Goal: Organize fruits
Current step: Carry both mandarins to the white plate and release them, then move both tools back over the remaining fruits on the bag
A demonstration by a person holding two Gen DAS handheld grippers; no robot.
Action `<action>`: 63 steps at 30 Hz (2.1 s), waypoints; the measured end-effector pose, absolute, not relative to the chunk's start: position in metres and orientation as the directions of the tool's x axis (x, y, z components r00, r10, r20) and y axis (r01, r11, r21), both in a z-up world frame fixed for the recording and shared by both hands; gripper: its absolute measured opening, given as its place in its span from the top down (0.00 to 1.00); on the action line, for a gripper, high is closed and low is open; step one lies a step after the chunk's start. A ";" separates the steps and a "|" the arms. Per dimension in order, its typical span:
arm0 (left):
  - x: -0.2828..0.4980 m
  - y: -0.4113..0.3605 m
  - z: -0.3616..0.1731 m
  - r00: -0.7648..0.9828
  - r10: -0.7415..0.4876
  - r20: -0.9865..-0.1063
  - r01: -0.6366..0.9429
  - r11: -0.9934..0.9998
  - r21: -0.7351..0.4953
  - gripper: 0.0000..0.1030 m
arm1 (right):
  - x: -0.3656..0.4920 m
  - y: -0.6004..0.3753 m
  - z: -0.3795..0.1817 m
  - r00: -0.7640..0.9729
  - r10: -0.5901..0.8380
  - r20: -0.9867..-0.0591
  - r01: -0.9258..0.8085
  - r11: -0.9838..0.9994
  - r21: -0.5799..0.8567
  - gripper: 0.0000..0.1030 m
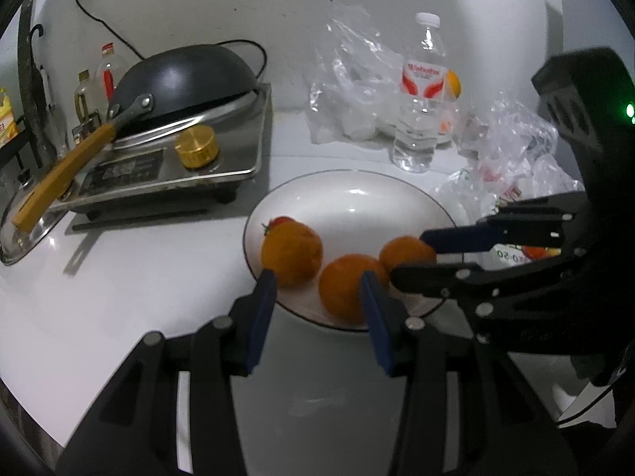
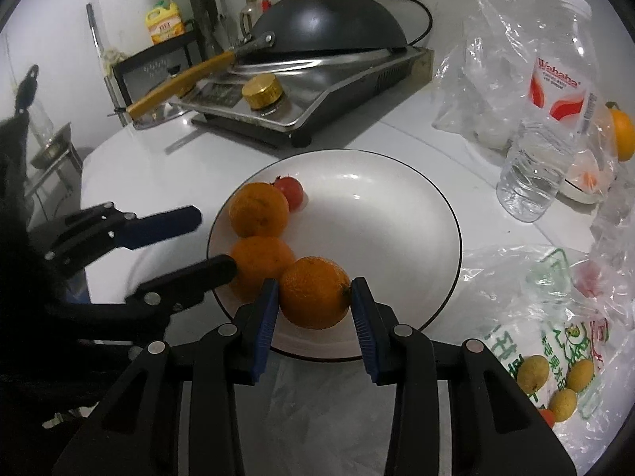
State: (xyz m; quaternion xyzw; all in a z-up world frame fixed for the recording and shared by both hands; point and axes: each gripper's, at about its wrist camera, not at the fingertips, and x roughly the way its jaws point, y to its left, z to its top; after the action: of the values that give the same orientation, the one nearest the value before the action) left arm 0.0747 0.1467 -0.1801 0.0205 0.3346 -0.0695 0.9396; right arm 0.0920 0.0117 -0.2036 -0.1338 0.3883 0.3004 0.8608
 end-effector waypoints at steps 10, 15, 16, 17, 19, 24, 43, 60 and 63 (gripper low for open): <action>0.071 0.151 -0.178 0.775 -0.102 -0.623 0.126 0.992 -0.007 0.56 | 0.086 0.014 -0.202 0.529 0.401 -0.748 -0.618 0.786 -0.015 0.62; 0.066 0.147 -0.173 0.782 -0.088 -0.617 0.117 0.993 0.007 0.56 | 0.078 0.005 -0.193 0.546 0.412 -0.729 -0.613 0.790 -0.014 0.62; 0.065 0.146 -0.172 0.782 -0.085 -0.617 0.115 0.993 0.009 0.56 | 0.076 0.004 -0.191 0.550 0.413 -0.726 -0.613 0.790 -0.015 0.62; 0.065 0.145 -0.171 0.783 -0.083 -0.617 0.115 0.993 0.013 0.56 | 0.074 0.002 -0.189 0.553 0.415 -0.723 -0.614 0.789 -0.017 0.61; 0.063 0.142 -0.168 0.787 -0.075 -0.612 0.112 0.993 0.022 0.56 | 0.070 -0.002 -0.186 0.559 0.419 -0.716 -0.613 0.790 -0.016 0.62; 0.058 0.134 -0.161 0.790 -0.059 -0.610 0.105 0.994 0.039 0.53 | 0.060 -0.017 -0.178 0.576 0.431 -0.695 -0.604 0.797 -0.006 0.62; 0.048 0.067 -0.151 0.785 -0.095 -0.612 0.177 0.982 0.073 0.49 | 0.032 -0.098 -0.169 0.631 0.416 -0.655 -0.536 0.844 0.019 0.62; 0.048 0.014 -0.156 0.761 -0.130 -0.636 0.244 0.965 0.095 0.49 | 0.030 -0.157 -0.188 0.639 0.371 -0.674 -0.474 0.880 0.034 0.62; 0.050 0.006 -0.158 0.753 -0.134 -0.645 0.252 0.963 0.093 0.49 | 0.031 -0.167 -0.192 0.636 0.368 -0.678 -0.466 0.884 0.042 0.65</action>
State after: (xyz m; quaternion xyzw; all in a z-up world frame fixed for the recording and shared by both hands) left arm 0.0502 0.0063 -0.1580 0.0873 0.3362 -0.1035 0.9320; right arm 0.0313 -0.1671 -0.1925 -0.0685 0.3583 0.2310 0.9020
